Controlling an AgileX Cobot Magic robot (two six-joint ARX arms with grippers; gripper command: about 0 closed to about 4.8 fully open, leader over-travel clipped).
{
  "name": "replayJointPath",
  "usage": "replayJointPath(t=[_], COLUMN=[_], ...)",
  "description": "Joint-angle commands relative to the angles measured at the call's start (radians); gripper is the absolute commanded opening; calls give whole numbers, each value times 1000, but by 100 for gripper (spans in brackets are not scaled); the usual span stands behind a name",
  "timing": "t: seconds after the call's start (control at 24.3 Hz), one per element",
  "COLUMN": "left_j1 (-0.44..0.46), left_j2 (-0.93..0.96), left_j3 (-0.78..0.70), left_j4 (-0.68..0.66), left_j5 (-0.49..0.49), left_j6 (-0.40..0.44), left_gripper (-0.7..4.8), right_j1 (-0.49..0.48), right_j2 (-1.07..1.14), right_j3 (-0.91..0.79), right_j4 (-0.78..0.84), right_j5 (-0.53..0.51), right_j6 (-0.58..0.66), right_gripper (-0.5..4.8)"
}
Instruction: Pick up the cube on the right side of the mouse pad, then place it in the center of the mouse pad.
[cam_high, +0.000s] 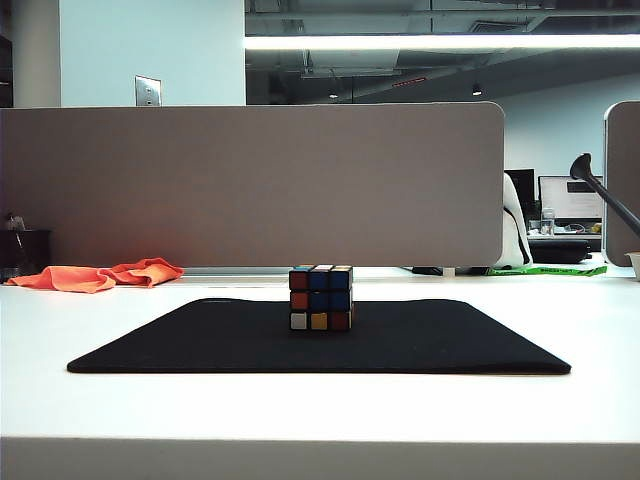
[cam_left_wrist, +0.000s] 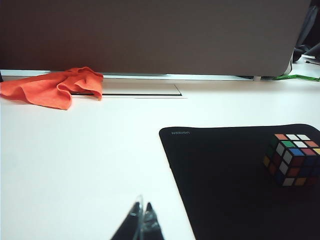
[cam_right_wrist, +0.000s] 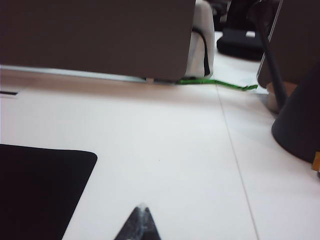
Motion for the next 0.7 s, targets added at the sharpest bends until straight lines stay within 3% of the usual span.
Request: replayJointPath(t=[0.04,0.29,0.7], left_j1=[3,3,3], left_j2=[1,1,1], left_j3=[4,4,4], left_j4=[18,37,37], left_j5=[-2,-2,-2], left_j6=[0,0,0], left_gripper=[-6,-6,-6], right_j1=[-1,-1,-1], right_j2=[-107,-357,-606], right_j3=[-73,-210,-314], right_j4=[28,46,-7], right_j5=[41,131,136], right_j6=[-2,40,69], right_gripper=[-5,-5,-5])
